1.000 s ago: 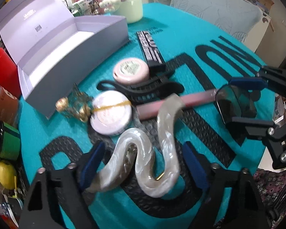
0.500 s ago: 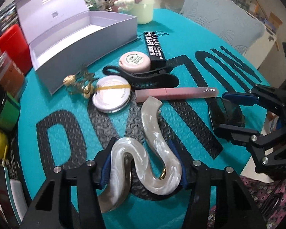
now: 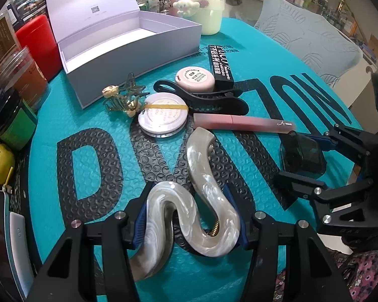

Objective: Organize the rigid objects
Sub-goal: 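Lift and carry the clip with left tool while right tool carries the case into the lavender box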

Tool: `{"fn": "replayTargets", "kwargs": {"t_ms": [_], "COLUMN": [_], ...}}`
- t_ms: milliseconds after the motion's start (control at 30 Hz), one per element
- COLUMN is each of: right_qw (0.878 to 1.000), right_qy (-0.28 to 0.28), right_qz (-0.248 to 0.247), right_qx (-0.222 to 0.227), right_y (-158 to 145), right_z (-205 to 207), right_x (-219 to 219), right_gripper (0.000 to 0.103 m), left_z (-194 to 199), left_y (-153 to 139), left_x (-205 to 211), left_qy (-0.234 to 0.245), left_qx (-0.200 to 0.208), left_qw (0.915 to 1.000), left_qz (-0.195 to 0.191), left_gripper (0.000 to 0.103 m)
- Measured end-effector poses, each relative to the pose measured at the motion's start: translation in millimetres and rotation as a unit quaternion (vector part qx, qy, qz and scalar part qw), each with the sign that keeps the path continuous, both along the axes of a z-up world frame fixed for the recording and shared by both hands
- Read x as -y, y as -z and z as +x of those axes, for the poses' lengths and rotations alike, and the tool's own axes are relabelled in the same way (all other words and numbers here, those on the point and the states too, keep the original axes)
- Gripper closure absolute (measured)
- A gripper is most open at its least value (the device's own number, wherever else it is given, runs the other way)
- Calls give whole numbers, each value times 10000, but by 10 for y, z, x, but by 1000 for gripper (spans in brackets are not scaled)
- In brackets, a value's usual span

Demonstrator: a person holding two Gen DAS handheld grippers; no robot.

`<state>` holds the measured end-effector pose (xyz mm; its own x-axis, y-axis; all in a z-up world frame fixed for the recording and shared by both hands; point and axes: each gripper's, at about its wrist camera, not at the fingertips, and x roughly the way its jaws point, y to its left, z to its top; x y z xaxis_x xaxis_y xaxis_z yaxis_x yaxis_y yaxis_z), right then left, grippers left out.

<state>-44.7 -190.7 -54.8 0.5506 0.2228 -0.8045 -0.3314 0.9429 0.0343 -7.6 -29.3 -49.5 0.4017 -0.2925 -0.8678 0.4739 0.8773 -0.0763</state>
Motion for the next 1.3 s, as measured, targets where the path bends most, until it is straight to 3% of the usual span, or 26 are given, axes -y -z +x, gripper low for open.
{"fn": "replayTargets", "kwargs": {"t_ms": [133,400,800,1300], "right_qw": [9999,9998,9991,9970], "right_qy": [-10,70,-109,-444], "right_qz": [-108,143,296,377], "right_qx": [114,72,284,517], "right_y": [43,13,-230,-502], "right_z": [-11,0,7,229], "right_x": [-22,37,13,-41], "right_gripper": [43,44,44,43], "left_z": [5,15,-53,159], "left_y": [3,-52,-354,-575], "left_x": [14,-7,23,57], "left_qy": [-53,-167,-137,-296], "left_qx": [9,-17,334,626], "left_qw": [10000,9998,9992,9971], "left_qz": [0,-107,-175,-304], "left_gripper": [49,49,49,49]}}
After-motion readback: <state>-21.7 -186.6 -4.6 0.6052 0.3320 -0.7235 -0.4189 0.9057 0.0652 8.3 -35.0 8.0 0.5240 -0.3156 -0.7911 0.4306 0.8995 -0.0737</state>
